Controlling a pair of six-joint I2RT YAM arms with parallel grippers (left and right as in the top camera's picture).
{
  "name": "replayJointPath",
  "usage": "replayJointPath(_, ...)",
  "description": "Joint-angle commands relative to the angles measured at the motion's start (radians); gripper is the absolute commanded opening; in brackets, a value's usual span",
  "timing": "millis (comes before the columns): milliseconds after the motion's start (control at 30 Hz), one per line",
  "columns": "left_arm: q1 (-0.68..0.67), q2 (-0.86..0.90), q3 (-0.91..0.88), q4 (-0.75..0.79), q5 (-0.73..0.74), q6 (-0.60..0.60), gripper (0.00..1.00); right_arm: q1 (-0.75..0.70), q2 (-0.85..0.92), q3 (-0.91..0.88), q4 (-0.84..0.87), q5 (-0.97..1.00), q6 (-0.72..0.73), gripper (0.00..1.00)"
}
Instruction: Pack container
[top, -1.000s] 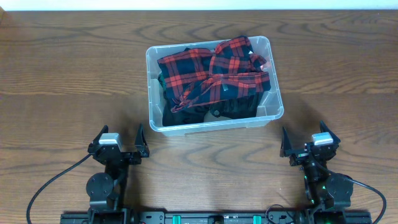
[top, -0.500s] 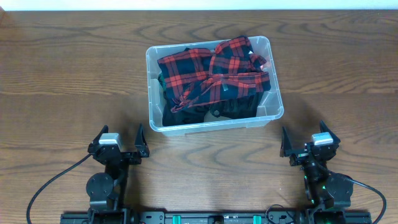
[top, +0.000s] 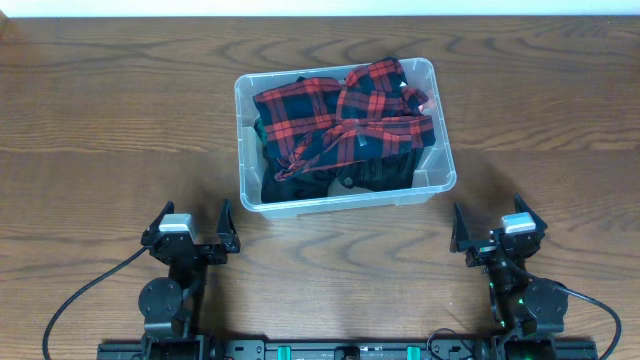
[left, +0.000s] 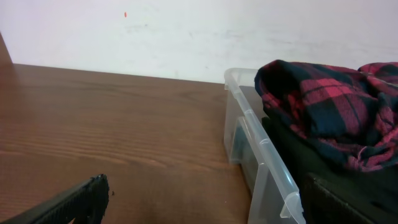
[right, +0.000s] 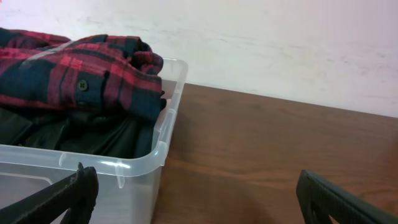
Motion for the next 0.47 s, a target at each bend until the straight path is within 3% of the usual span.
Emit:
replayJointPath(0, 0.005, -0.006, -0.016, -0.035, 0.011, 0.016, 0.98, 0.008, -0.007, -0.005, -0.001, 0.007, -0.006, 0.99)
replayJointPath(433, 0.005, -0.006, -0.016, -0.035, 0.011, 0.016, 0.98, 0.008, -0.007, -0.004, -0.001, 0.007, -0.006, 0.99)
